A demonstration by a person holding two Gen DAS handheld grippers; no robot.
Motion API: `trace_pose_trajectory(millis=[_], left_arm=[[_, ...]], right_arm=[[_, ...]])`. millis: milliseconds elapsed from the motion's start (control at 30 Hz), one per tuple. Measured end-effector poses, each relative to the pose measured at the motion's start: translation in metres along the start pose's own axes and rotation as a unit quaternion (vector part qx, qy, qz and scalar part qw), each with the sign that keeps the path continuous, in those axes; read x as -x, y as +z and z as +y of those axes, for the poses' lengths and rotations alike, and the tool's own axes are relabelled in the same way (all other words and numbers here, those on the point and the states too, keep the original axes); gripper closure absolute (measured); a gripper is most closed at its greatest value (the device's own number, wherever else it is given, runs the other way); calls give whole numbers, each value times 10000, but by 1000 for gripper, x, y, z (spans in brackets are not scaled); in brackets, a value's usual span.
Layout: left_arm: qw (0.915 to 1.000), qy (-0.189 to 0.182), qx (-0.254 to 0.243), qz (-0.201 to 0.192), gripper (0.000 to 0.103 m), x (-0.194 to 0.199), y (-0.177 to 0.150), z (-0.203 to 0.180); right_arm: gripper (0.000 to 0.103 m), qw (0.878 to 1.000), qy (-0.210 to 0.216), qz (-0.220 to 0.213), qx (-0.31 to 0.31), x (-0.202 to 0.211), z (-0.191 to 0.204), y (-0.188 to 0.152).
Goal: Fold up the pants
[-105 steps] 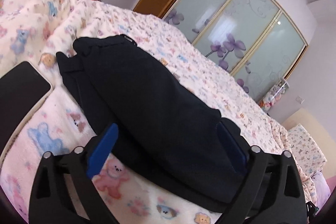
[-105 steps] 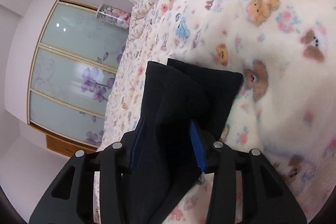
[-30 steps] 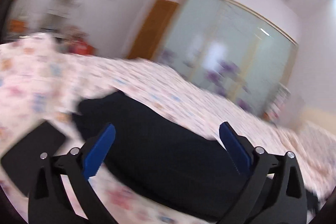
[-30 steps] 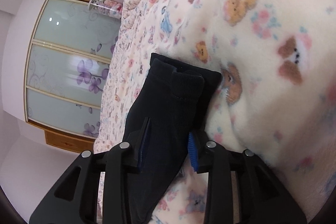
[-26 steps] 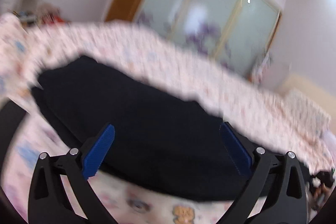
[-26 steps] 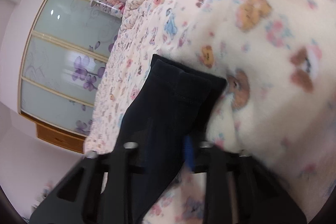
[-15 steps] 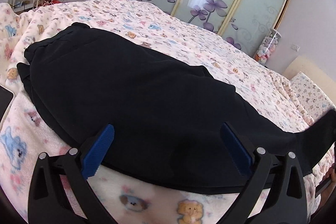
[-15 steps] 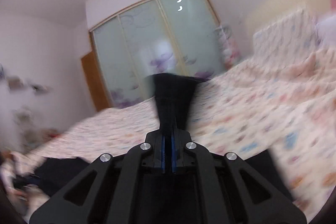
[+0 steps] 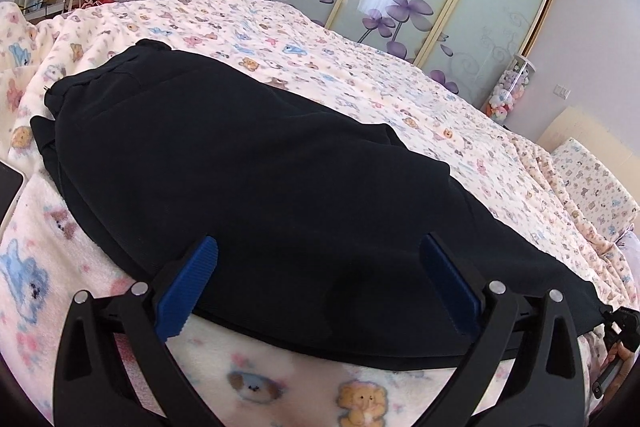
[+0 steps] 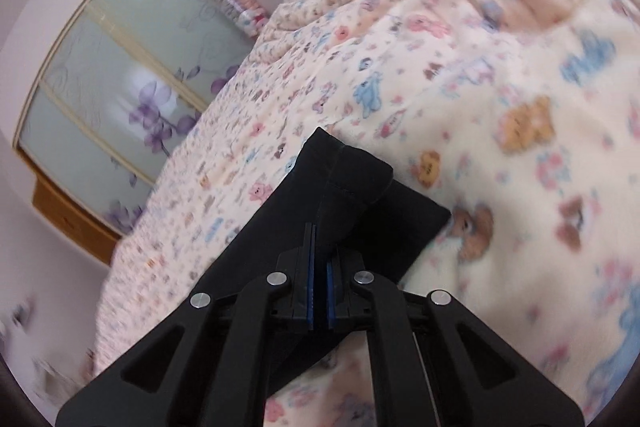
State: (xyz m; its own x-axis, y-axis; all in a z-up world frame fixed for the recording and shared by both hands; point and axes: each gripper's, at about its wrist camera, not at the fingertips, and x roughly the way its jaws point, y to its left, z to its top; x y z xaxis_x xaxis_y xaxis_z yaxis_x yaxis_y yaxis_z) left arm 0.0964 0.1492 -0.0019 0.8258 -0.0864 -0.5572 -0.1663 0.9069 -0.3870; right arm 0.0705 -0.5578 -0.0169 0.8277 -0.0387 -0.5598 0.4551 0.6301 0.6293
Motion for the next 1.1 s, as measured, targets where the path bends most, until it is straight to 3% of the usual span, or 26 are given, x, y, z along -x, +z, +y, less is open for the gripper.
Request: trace_pose_trajectory(millis=[100, 233, 367, 433, 567, 633, 667, 767, 867, 900, 933, 1000, 1067, 1100], left_arm=[[10000, 35, -19, 29, 2, -2, -1, -1], [10000, 52, -36, 45, 2, -3, -1, -1], [10000, 65, -49, 44, 2, -3, -1, -1], [10000, 58, -46, 40, 2, -3, -2, 0], [9997, -134, 107, -185, 2, 6, -1, 2], [9970, -542, 221, -504, 2, 17, -1, 2], [9954, -690, 186, -636, 2, 22, -2, -1], [9938, -871, -117, -679, 2, 23, -4, -14], [9974, -674, -123, -213, 2, 5, -6, -15], [9983, -567, 10, 117, 2, -7, -6, -10], [9979, -586, 94, 256, 2, -13, -6, -7], [9974, -652, 169, 238, 2, -13, -5, -4], [9977, -625, 119, 214, 2, -13, -6, -7], [9979, -596, 94, 232, 2, -14, -6, -8]], right_arm=[[98, 9980, -446, 433, 73, -21, -5, -8], [90, 9975, -391, 543, -215, -13, -12, -5], [77, 9963, -315, 417, -680, 6, -21, -2], [76, 9959, -154, 123, -879, 21, -23, 0], [76, 9989, 412, -236, -10, 39, 11, 1], [76, 9916, 1142, 98, 597, 31, 38, -8], [76, 9829, 1530, 465, 914, 21, 55, -18], [76, 9679, 1682, 1364, 1277, -9, 76, -39], [77, 9747, 701, 1947, 840, -38, 54, -47], [79, 9738, 683, 2141, 344, -50, 33, -48], [80, 9696, 930, 2257, -152, -57, 17, -46], [81, 9630, 1159, 2344, -652, -56, 3, -39], [79, 9695, 1326, 1921, -753, -38, 0, -27], [79, 9763, 1476, 1317, -879, -18, -7, -13]])
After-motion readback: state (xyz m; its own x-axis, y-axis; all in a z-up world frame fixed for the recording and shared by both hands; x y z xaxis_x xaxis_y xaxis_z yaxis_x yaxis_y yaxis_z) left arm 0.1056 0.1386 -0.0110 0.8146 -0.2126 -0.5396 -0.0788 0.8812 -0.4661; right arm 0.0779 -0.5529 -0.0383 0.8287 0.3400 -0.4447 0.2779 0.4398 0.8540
